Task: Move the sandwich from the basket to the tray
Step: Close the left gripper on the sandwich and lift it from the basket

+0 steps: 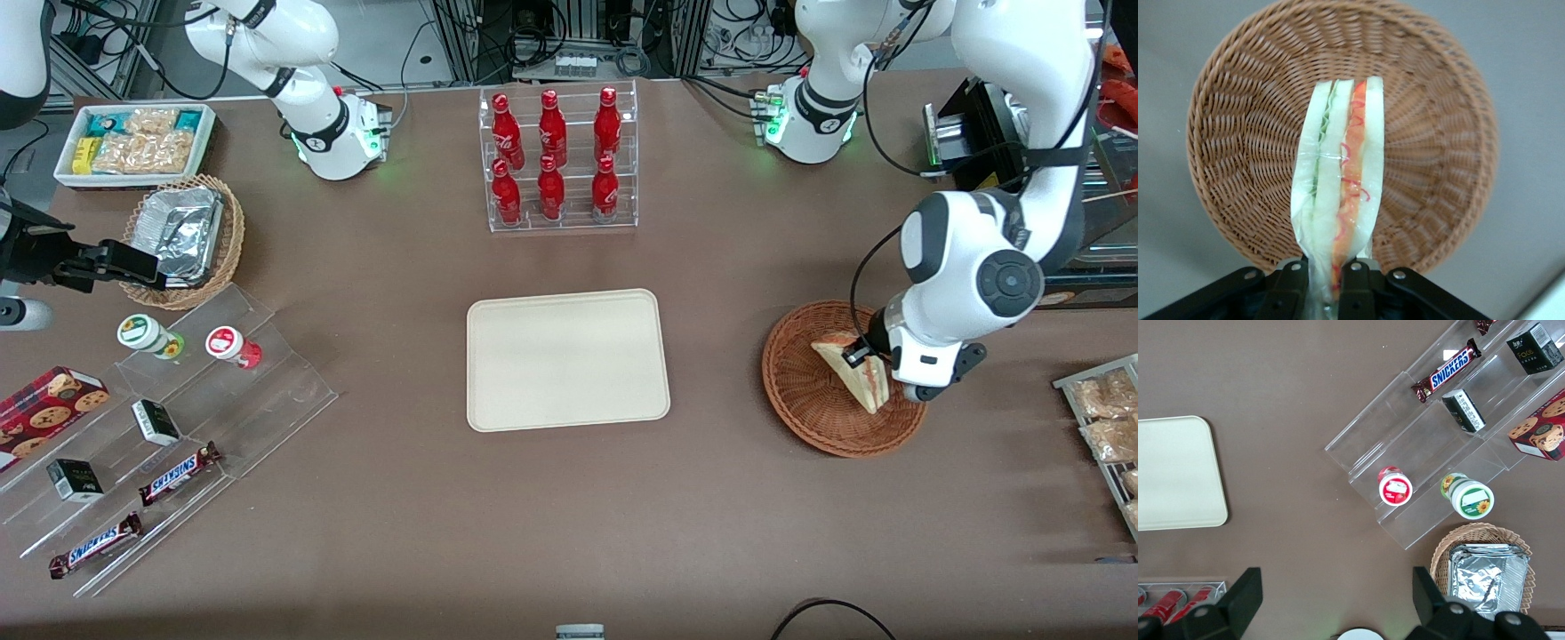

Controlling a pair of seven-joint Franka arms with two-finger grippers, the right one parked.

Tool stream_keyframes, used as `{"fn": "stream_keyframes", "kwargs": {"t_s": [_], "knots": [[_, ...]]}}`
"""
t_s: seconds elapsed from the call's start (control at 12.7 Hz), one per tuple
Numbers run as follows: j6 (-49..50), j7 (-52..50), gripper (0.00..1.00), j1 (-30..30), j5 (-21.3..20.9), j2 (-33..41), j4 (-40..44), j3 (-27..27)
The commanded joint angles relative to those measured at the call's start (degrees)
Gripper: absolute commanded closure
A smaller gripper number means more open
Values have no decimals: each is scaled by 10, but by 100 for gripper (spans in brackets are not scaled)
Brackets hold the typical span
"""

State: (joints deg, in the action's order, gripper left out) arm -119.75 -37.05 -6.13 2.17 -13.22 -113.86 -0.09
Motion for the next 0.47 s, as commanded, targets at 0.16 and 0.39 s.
{"fn": "stream_keyframes", "kwargs": {"t_s": [0.16, 0.39], "knots": [[55, 50, 100, -56, -4, -13, 68, -1], [56, 60, 100, -120, -3, -21, 83, -1]]}}
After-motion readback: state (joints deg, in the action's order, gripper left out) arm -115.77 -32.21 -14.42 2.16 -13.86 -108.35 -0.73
